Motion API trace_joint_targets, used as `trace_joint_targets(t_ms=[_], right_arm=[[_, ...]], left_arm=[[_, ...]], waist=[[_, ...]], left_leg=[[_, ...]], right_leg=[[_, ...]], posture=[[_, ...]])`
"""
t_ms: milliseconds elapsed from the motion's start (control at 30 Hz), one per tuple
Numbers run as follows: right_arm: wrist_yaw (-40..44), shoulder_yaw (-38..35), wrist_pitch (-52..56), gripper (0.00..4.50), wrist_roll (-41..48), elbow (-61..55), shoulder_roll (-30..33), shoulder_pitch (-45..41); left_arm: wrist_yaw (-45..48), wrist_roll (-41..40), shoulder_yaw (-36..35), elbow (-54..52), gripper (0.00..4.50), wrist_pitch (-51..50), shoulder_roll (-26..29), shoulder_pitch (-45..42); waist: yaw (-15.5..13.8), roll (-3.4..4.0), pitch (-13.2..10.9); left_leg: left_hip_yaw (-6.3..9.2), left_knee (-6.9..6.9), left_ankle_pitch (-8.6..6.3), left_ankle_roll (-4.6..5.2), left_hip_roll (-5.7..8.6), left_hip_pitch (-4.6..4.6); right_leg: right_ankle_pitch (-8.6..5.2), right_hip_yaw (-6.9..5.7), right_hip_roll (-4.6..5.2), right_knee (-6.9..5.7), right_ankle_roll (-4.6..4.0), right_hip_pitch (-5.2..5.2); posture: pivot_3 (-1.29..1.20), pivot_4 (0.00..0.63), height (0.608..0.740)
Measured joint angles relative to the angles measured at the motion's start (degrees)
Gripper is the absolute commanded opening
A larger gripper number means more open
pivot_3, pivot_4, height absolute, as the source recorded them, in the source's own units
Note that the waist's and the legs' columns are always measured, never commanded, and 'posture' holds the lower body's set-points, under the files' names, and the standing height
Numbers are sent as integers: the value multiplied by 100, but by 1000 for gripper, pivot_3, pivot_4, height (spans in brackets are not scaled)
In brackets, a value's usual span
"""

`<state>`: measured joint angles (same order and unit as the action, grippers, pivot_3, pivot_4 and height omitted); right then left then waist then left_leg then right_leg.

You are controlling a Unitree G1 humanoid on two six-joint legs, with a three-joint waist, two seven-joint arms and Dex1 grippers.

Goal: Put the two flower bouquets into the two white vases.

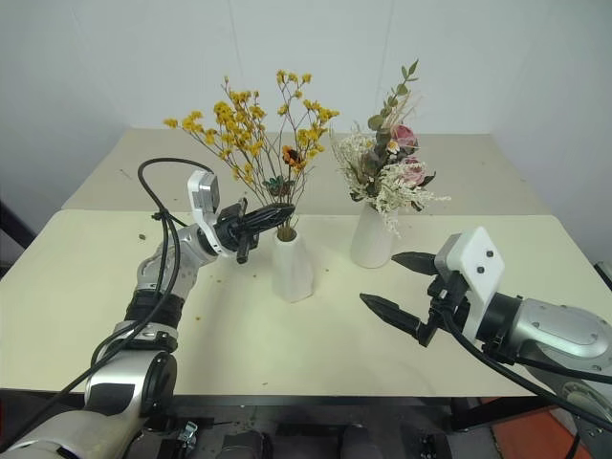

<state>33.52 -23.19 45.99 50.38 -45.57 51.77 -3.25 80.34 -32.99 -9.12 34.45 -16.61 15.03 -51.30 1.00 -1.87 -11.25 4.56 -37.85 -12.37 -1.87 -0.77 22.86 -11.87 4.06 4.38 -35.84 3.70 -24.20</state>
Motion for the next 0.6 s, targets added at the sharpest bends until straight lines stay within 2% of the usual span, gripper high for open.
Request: trace_joint_targets(t_ms=[400,433,600], right_arm=[[120,22,-62,4500,-145,141,0,-38],[130,32,-68,4500,-174,147,0,-49],[148,55,-83,4500,-246,201,0,-61]], left_arm=[[166,-67,49,-436,4293,-368,501,185],[140,-26,78,-447,4487,-364,557,194],[211,236,396,-783,4487,-468,1052,296]], waist=[[0,0,0],[0,0,0],[6,0,0]], left_leg=[[0,0,0,0,-1,-2],[0,0,0,0,-1,-2],[0,0,0,0,-2,-2]], right_leg=[[0,0,0,-1,0,0],[0,0,0,-1,0,1],[0,0,-1,-1,0,0]], posture=[[0,150,740],[0,150,740],[0,150,740]])
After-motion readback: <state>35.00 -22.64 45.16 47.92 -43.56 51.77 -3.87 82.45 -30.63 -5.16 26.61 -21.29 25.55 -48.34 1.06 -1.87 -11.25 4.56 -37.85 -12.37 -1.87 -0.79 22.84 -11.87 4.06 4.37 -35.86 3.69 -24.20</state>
